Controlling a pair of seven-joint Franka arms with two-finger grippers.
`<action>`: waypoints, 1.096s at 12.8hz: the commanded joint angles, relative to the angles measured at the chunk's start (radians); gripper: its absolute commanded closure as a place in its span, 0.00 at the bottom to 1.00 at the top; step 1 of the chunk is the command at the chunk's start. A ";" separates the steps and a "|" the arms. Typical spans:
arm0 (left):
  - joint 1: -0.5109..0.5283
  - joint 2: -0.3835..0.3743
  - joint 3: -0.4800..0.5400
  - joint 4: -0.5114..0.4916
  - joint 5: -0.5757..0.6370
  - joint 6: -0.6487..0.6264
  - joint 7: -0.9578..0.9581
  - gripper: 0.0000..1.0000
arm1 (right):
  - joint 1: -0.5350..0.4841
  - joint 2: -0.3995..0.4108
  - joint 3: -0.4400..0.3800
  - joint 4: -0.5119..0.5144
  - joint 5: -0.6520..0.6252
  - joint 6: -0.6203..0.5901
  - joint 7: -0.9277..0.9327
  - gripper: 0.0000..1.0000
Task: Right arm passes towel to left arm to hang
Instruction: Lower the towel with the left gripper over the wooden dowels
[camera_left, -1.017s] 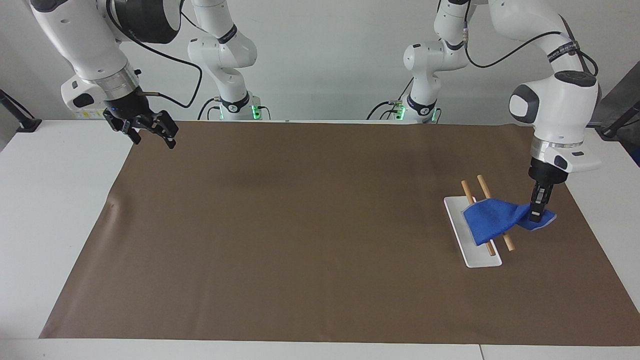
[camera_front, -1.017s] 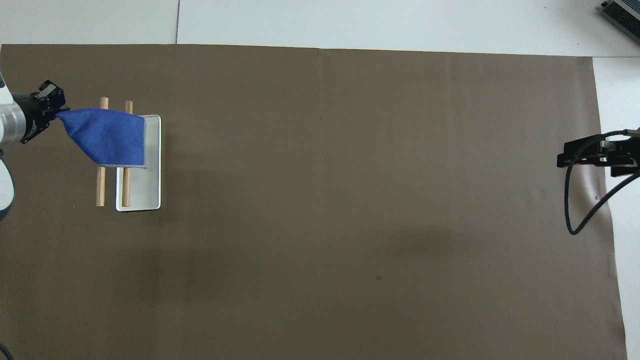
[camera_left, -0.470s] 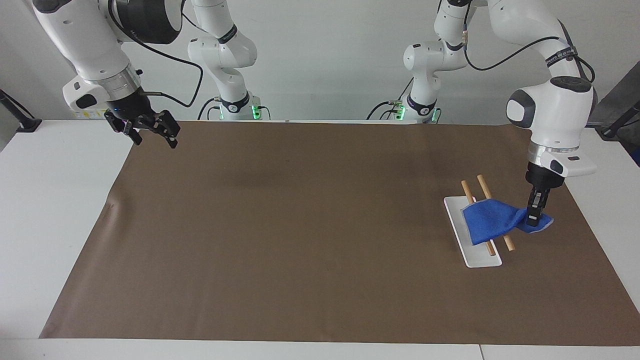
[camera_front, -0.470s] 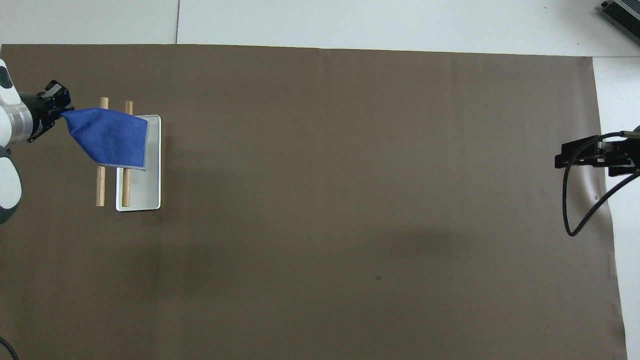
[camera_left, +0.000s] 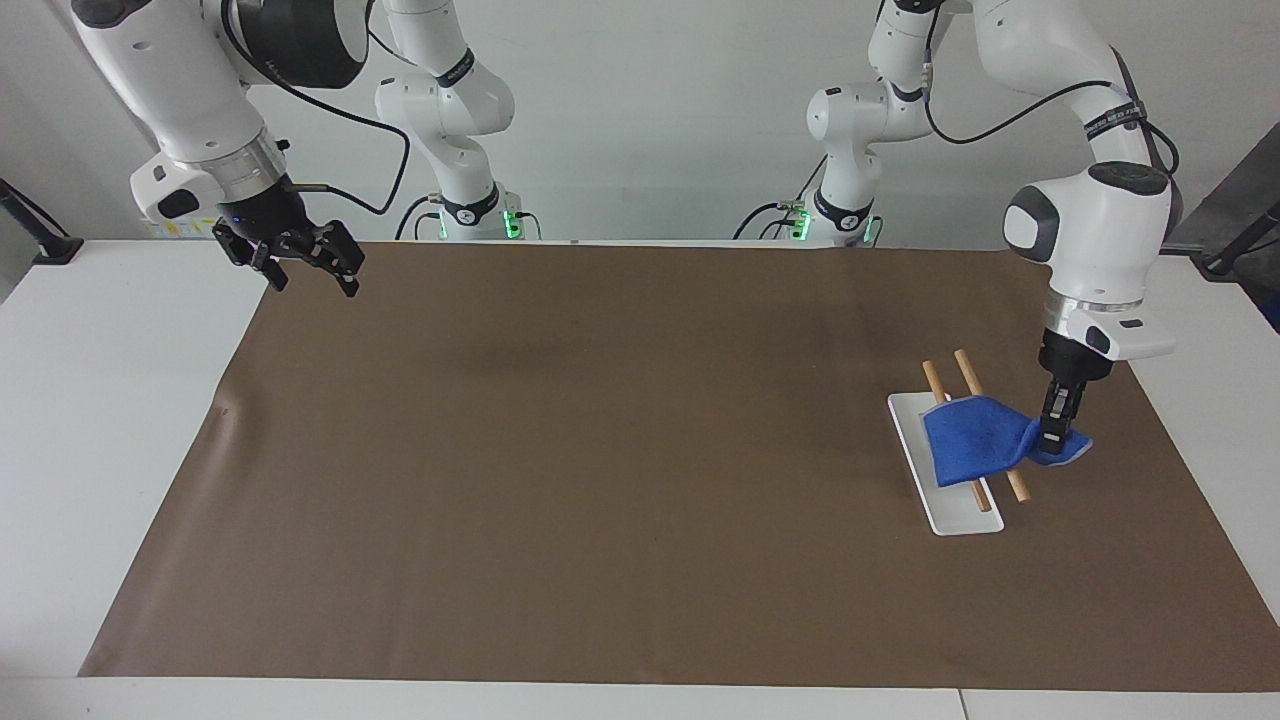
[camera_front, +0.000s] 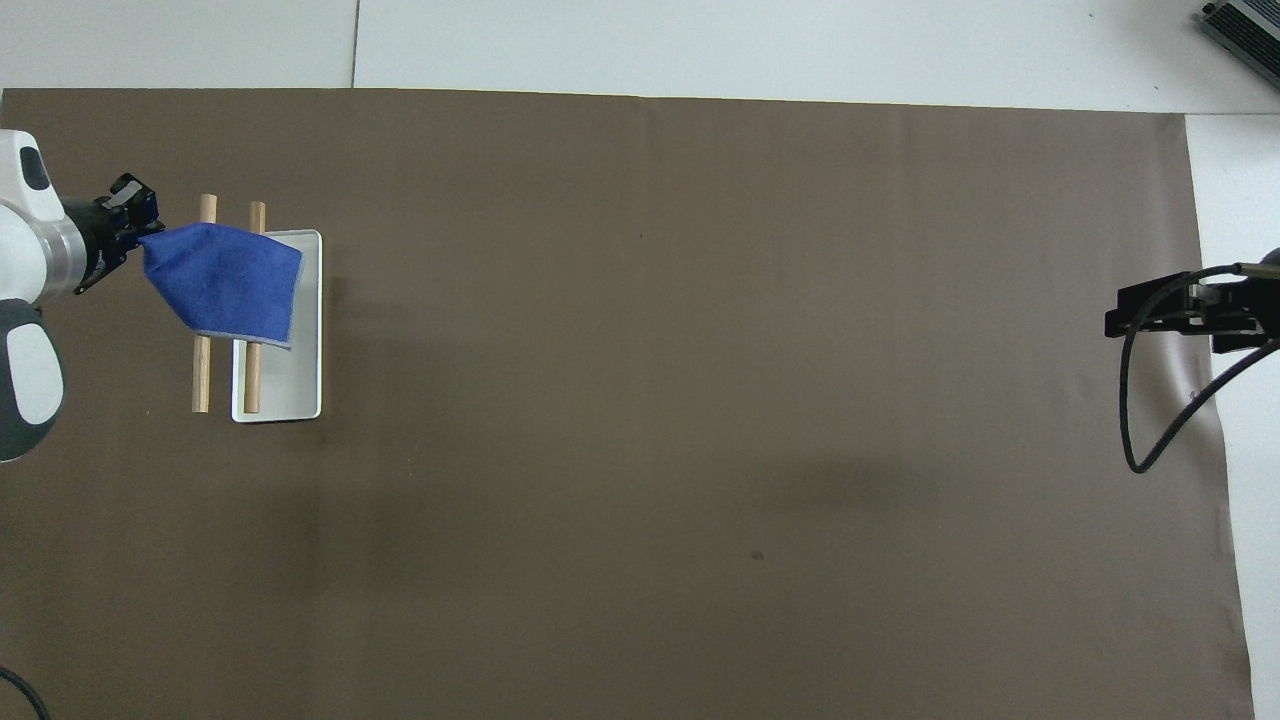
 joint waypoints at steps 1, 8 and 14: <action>-0.006 -0.005 0.005 -0.033 0.002 0.028 0.014 1.00 | -0.013 -0.027 0.001 -0.032 -0.012 0.015 -0.019 0.00; -0.008 -0.003 0.007 -0.050 0.002 0.074 0.001 0.83 | 0.000 0.002 0.021 0.080 -0.087 -0.098 -0.031 0.00; -0.003 0.015 0.010 0.003 0.002 0.066 -0.002 0.18 | 0.000 -0.013 0.024 0.050 -0.043 -0.097 -0.022 0.00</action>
